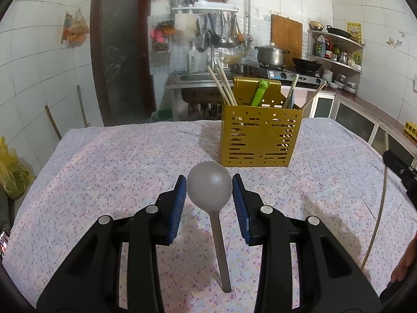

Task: Organize utensils
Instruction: 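Lift the spoon with the left tool while the right tool carries its chopstick toward the holder, then lower the spoon into the holder with the left tool while the right tool lowers its chopstick in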

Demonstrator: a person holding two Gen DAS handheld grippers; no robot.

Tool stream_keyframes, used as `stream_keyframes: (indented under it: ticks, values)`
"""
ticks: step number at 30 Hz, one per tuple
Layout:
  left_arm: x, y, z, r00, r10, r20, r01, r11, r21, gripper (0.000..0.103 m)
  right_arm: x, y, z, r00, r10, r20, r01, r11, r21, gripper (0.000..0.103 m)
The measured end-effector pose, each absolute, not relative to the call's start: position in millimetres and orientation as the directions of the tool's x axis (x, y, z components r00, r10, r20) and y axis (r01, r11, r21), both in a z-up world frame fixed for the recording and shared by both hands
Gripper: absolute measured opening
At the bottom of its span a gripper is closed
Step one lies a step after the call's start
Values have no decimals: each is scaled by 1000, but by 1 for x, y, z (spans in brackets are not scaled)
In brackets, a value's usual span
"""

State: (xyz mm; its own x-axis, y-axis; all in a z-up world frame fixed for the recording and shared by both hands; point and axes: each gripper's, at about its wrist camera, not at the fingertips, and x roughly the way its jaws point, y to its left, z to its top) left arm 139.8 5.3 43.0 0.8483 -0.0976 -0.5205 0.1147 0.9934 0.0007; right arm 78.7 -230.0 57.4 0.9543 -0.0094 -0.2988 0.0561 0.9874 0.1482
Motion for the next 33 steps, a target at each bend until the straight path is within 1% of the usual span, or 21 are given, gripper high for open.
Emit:
stream_keyframes:
  ticks: [3,9,13,20,24,27,33]
  values:
    - [135,5,45,852,-104,-512,123,992,3,35,71,-228,60,965,-20,-262,62,987,151,6]
    - [123,9,47,861,-105,-498,122,993,2,35,65,-229,66,971,-25,-237,69,982,178,6]
    - [117,14,50,863,-110,-492,118,993,-15,35,53,-228,69,976,-30,-216,68,983,170,6]
    - [110,17,57,877,-101,-469,109,994,-9,35,48,-232,78,981,-49,-186,82,981,175,6]
    - [110,16,68,891,-104,-441,112,994,-9,35,53,-232,85,984,-51,-170,81,981,175,6]
    - [113,15,82,910,-100,-403,111,994,4,35,58,-231,94,988,-51,-146,75,983,168,6]
    - [132,12,125,940,-122,-319,130,992,2,35,82,-229,131,997,-48,-59,57,986,158,6]
